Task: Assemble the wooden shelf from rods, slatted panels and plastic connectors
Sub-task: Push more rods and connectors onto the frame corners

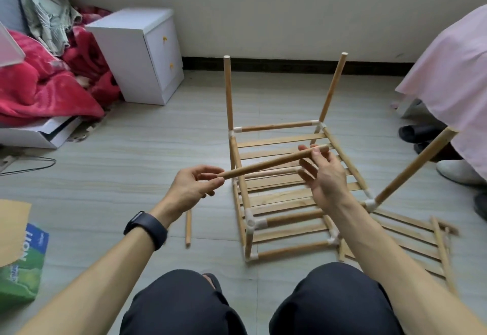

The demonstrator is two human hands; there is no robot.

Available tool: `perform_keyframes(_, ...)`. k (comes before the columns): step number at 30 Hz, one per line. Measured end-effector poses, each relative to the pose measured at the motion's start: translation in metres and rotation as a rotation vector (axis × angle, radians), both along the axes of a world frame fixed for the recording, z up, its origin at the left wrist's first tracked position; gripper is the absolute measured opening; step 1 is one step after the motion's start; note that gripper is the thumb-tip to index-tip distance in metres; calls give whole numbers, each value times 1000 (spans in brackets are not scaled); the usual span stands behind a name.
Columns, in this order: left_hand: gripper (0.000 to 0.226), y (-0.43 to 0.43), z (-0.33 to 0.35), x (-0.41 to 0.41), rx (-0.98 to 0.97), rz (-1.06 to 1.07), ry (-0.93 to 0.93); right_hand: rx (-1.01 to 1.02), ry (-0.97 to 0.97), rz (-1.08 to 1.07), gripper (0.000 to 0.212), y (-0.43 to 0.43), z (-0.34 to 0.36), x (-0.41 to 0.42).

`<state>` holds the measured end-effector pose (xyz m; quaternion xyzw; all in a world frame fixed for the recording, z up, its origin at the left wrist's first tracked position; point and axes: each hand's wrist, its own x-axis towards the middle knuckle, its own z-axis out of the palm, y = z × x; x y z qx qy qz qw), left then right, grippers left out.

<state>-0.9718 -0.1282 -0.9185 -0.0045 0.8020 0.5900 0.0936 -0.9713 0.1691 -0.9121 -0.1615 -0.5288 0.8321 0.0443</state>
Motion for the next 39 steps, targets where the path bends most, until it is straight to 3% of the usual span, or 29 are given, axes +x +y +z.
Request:
perform_keyframes(4, 25, 14, -23, -1, -215, -63, 2, -175, 23, -159, 16, 11, 10, 0)
perform_keyframes(7, 53, 25, -47, -4, -704, -254, 166, -290, 73, -225, 20, 14, 26, 7)
perform_keyframes(10, 84, 35, -62, -11, -1096, -437, 344, -242, 107, -210, 38, 6, 44, 15)
perform_keyframes(14, 107, 45, -70, -22, -1266, -579, 428, -138, 175, -54, 51, -15, 57, 21)
perform_keyframes(24, 98, 49, -94, -24, -1156, -505, 371, -20, 286, 165, 46, -71, 58, 10)
perform_keyframes(28, 73, 43, -93, -27, -1002, -536, 385, -10, 341, 206, 45, -77, 63, 6)
perform_keyframes(33, 66, 36, -92, -29, -894, -526, 398, 36, 347, 249, 42, -83, 64, 2)
perform_keyframes(39, 67, 46, -97, -21, -701, -422, 414, 36, 426, 463, 44, -95, 67, 7)
